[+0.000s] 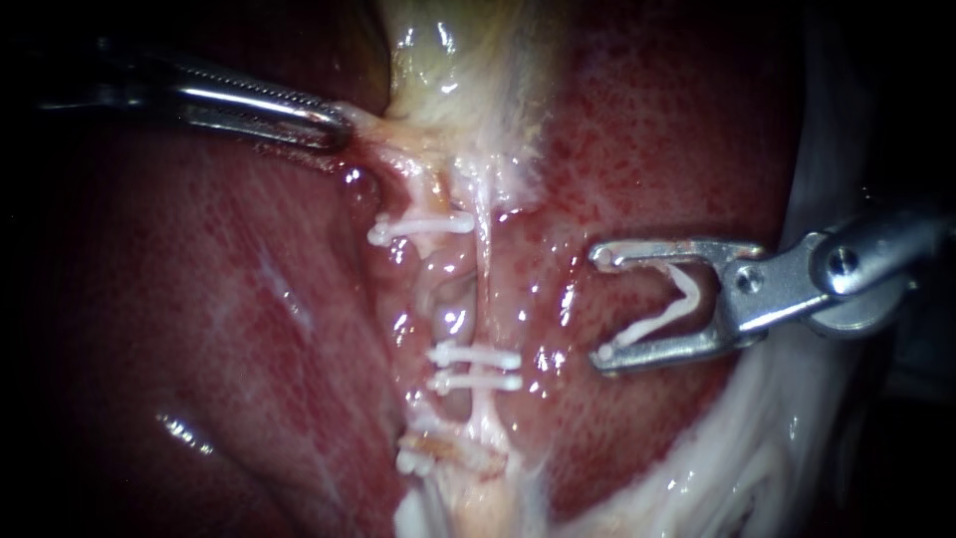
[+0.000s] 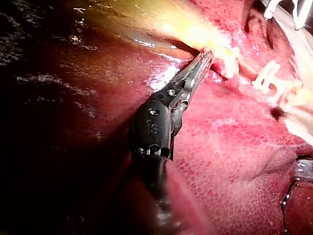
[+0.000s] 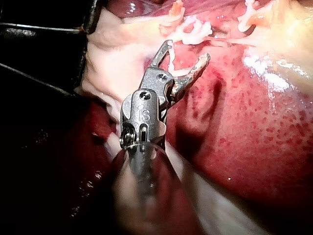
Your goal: Clipping third clip right tube
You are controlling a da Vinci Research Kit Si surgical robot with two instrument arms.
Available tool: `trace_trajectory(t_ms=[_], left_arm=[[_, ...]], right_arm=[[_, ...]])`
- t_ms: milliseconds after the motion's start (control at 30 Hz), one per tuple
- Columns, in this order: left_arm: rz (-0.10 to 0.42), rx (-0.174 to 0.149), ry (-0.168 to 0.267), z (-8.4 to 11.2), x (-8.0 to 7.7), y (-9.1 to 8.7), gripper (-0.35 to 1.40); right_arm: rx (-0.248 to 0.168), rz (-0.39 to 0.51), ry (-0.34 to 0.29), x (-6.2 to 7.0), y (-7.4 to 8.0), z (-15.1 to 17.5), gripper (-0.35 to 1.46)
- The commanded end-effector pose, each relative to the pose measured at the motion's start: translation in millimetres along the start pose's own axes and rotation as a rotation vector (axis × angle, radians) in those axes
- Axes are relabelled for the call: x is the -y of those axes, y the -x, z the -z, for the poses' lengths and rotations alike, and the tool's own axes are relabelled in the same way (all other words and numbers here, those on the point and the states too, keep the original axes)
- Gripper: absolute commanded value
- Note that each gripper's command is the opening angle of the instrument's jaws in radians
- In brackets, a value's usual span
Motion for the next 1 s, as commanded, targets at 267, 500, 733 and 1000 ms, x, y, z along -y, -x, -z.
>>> trace_trajectory(t_ms=[267,500,733,1000], left_arm=[[0.010,-0.020,-0.005,4.6,-1.2,-3.0,-0.35],[0.007,-0.023,-0.008,5.4,-1.6,-3.4,-0.35],[0.007,-0.023,-0.009,5.4,-1.6,-3.3,-0.35],[0.007,-0.023,-0.009,5.4,-1.6,-3.3,-0.35]], right_arm=[[-0.001,-0.001,-0.012,0.0,-0.1,0.0,0.50],[-0.031,-0.070,-0.036,-0.6,-0.5,-1.9,0.50],[-0.081,-0.226,-0.047,-1.6,1.6,-7.5,0.50],[-0.160,-0.352,-0.088,-3.5,3.5,-12.6,0.50]])
